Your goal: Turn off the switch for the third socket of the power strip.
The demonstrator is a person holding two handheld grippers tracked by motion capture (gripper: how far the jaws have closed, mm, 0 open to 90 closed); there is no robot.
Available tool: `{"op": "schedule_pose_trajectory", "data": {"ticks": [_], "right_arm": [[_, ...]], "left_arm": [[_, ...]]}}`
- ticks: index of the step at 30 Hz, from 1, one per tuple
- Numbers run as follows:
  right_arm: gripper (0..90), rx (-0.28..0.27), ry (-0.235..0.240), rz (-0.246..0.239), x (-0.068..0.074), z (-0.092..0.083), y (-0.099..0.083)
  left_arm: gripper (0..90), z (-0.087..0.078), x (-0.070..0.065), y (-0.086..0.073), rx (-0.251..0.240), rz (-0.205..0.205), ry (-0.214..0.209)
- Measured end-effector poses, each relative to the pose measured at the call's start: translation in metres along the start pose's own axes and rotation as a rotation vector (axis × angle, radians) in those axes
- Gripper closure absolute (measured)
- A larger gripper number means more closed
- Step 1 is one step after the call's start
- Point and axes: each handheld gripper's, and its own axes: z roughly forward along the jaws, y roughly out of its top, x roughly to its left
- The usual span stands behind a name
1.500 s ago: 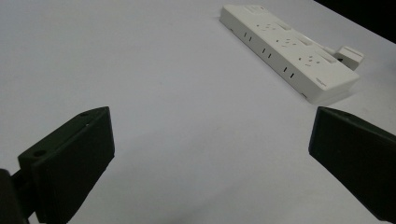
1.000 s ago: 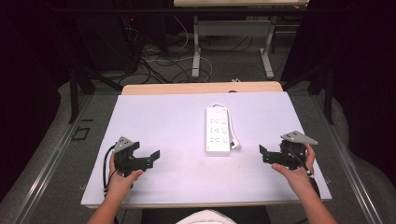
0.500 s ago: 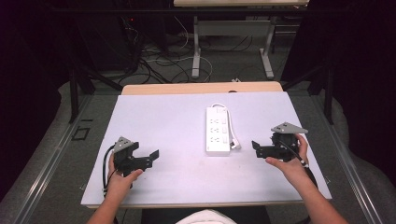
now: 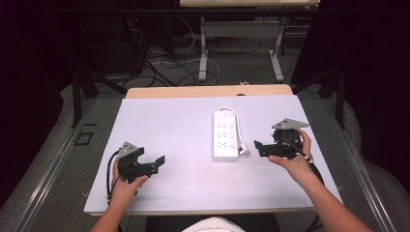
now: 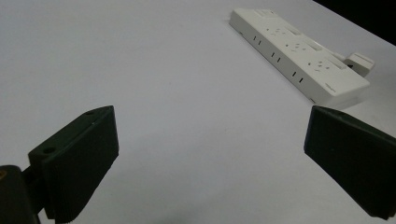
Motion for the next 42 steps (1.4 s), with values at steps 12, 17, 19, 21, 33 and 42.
{"op": "schedule_pose_trajectory", "data": {"ticks": [12, 17, 19, 21, 33, 42], "right_arm": [[14.4, 0.044, 0.022, -0.025, 0.005, 0.015, 0.02], [14.7, 0.057, 0.032, -0.028, 0.008, 0.022, 0.026], [14.8, 0.065, 0.038, -0.031, 0.009, 0.025, 0.027], [15.0, 0.074, 0.04, -0.036, 0.01, 0.028, 0.028], [17.5, 0.11, 0.068, -0.027, 0.014, 0.044, 0.032], [24.4, 0.128, 0.086, -0.023, 0.017, 0.057, 0.036]], "left_arm": [[4.5, 0.001, -0.001, 0.0, 0.004, 0.003, -0.003], [4.7, 0.001, 0.0, 0.0, 0.006, 0.003, -0.004], [4.8, 0.001, 0.0, 0.0, 0.008, 0.003, -0.004], [5.1, 0.001, 0.0, 0.0, 0.009, 0.004, -0.005], [5.9, 0.002, 0.0, 0.0, 0.013, 0.007, -0.006], [6.2, 0.002, 0.0, 0.0, 0.014, 0.01, -0.007]]}}
